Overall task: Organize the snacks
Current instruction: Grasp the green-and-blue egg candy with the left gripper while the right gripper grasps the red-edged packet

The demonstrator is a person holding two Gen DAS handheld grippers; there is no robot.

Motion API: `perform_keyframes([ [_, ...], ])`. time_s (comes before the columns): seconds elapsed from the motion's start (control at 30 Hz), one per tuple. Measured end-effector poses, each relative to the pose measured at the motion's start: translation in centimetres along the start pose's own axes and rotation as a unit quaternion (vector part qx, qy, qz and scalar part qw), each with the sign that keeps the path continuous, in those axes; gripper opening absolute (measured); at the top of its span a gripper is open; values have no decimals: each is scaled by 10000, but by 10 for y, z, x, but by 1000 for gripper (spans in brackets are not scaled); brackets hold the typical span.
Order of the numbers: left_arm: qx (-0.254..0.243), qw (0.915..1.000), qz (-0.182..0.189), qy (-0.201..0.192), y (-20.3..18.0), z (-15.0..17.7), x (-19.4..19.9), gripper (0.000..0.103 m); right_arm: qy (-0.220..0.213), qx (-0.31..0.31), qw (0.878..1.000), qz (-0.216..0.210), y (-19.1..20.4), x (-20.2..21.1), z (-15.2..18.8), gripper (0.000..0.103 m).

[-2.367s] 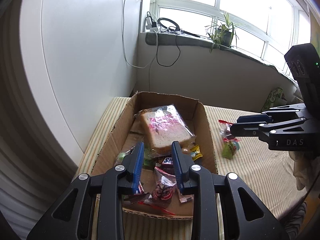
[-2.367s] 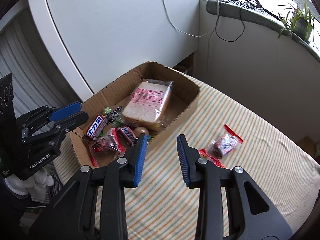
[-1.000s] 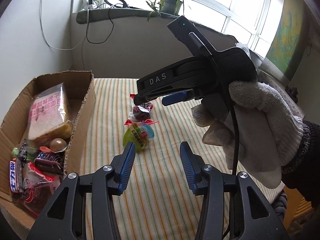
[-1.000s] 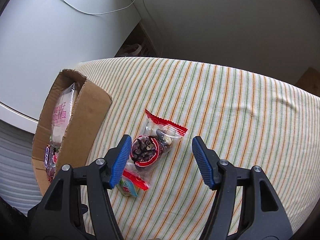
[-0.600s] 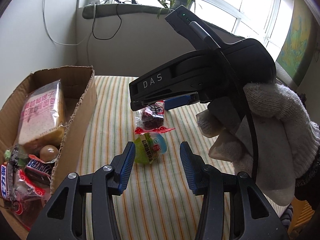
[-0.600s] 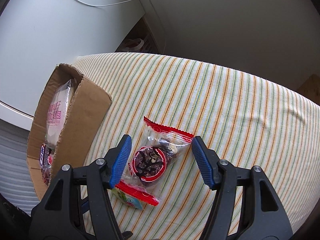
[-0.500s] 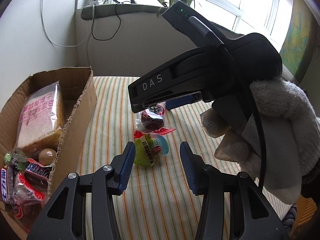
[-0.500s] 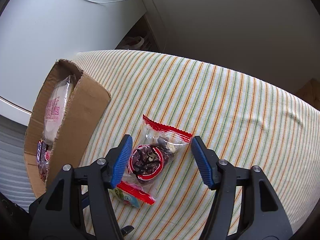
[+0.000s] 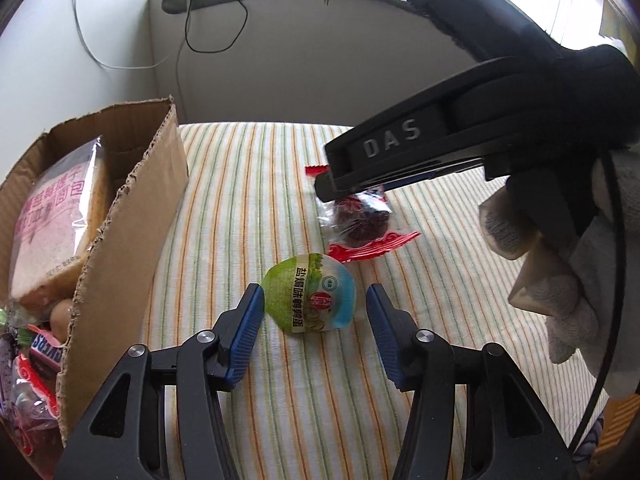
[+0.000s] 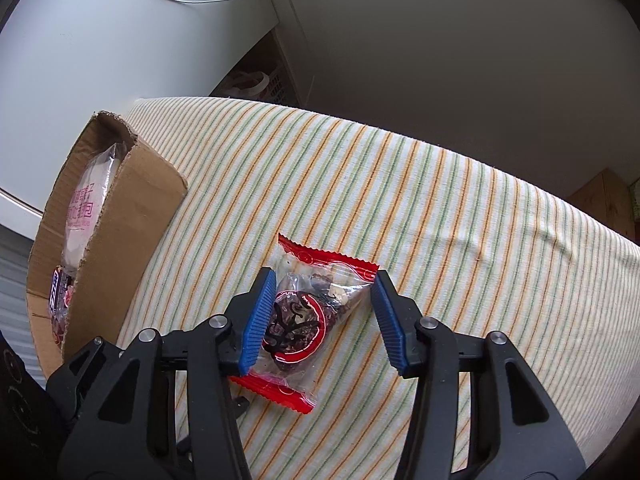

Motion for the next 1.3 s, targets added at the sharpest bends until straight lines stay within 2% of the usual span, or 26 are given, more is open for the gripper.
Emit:
perform_keyframes([
  [0.1,59,10000,21,-9,1,-3,-1,52,-19,-37,10000,-1,-9,3,1,51],
  [0.23,58,10000,-9,-41,2,-5,-1,40,4,-97,9999,-50,-17,11,8,51],
  [0.33,19,10000,-28,-55,2,-4,0,38,12,-167,9998,-68,-23,14,14,60],
  [0.43,57,10000,-23,-68,1,-2,1,36,-41,60,10000,68,-22,17,21,60],
  [0.5,104,9999,-4,-91,2,1,5,34,-69,117,9998,144,-20,19,27,54],
  [0.53,114,9999,13,-100,3,1,7,32,-77,122,9998,129,-19,21,28,41],
  [0.67,32,9999,21,-120,-4,5,12,27,-104,-7,9999,32,-21,27,32,33],
  [0.83,47,9998,59,-160,-5,13,21,25,-251,-245,9994,-25,-30,41,42,32],
  [1.03,95,9995,127,-263,-4,13,36,23,-478,-235,9985,-127,-35,69,57,32],
  [1.3,84,9988,233,-429,-1,14,55,19,-658,-105,9977,-148,-19,84,65,32],
])
Point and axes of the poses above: each gripper's, at about its wrist camera, not at the fingertips, and x roughly against the way its jaws point, y to its left, z to its underside, the point moved 7 cm from there along -x, roughly the way its jaws point, and after that the axes turned 2 degrees about y, right-handed, at the moved point
